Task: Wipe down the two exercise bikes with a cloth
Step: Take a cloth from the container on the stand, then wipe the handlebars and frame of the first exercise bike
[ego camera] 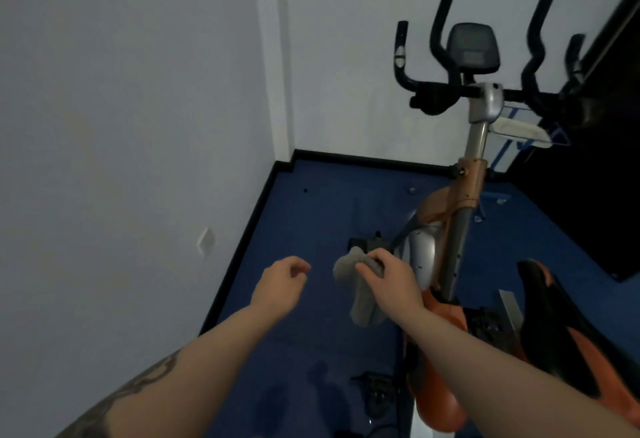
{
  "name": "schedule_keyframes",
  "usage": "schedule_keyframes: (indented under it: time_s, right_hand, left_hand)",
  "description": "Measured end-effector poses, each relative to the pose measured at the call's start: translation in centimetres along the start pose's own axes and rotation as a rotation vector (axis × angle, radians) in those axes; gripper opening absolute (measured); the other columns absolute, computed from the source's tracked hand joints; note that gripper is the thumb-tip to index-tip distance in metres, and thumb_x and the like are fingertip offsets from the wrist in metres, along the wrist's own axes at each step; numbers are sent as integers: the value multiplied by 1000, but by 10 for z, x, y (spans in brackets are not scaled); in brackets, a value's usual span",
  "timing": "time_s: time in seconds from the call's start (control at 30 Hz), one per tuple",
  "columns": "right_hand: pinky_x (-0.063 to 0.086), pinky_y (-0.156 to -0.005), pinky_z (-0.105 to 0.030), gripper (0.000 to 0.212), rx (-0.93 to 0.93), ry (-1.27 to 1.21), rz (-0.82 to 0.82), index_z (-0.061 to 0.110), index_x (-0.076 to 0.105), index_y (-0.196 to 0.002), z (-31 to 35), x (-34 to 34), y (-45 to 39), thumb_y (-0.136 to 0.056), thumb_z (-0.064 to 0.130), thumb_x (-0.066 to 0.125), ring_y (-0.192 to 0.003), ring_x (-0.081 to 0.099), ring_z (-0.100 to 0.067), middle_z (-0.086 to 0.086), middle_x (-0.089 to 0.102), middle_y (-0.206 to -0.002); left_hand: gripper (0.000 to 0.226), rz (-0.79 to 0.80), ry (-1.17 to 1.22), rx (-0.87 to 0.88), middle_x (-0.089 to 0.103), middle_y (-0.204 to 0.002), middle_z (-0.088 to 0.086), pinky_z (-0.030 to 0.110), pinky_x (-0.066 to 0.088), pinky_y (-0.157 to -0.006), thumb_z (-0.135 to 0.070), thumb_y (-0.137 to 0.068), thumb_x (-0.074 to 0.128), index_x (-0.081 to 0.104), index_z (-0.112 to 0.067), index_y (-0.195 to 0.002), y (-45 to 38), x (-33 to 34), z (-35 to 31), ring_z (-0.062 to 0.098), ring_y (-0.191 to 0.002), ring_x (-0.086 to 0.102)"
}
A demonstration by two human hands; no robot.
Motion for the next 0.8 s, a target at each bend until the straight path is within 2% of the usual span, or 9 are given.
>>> schedule_keyframes:
  time_s: [0.17, 0.27, 0.4, 0.53, 0.7, 0.8]
  right_hand:
    - [49, -65, -24, 14, 44, -28, -125, 30, 58, -80, 14, -5, -75, -90, 35, 65, -74, 59, -1, 11, 63, -76]
    - [50, -65, -26, 12, 89, -68, -281, 29, 60, -82, 26, -15, -116, -91, 34, 66, -74, 59, -2, 10, 64, -77]
    - [43, -60, -14, 12, 136, -115, -449, 29, 60, -81, 32, -26, -157, -89, 34, 67, -76, 59, 3, 11, 64, -75]
    - [47, -63, -19, 10, 200, -168, -593, 29, 62, -82, 33, -51, -180, -90, 33, 67, -76, 61, 1, 13, 65, -77]
    - [46, -62, -10, 7, 208, -155, -673, 30, 64, -84, 24, -88, -209, -89, 30, 68, -78, 62, 4, 21, 65, -82]
    - [46, -64, -11, 4, 221, -146, -696, 25, 65, -89, 15, -106, -234, -90, 28, 68, -78, 62, 2, 14, 66, -79]
  left_hand:
    - [20, 80, -23, 128, 64, -108, -13, 29, 51, -90, -18, -97, 53, 63, -33, -104, -102, -23, -33, 7, -102, 59]
    - [21, 155, -60, 232, 63, -112, -13, 28, 50, -91, -18, -98, 52, 64, -29, -110, -162, -35, -59, 6, -105, 58]
    - [20, 236, -70, 365, 63, -113, -15, 29, 51, -92, -20, -99, 52, 62, -36, -105, -230, -43, -100, 5, -107, 58]
    - [23, 307, -77, 483, 63, -120, -12, 28, 50, -93, -19, -99, 51, 64, -30, -114, -269, -36, -146, 8, -111, 58]
    - [23, 407, -98, 575, 64, -120, -15, 34, 51, -96, -21, -98, 51, 64, -34, -113, -310, -10, -196, 6, -110, 59]
    - [25, 410, -78, 610, 65, -120, -13, 34, 50, -97, -19, -97, 51, 65, -33, -112, -333, 5, -222, 7, -110, 59]
Point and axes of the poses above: each hand's wrist, its own y-axis away from the middle knuckle, its own x-axis out of the palm, z = x × y, the point moved 2 cm from there along -y, towards the middle knuckle
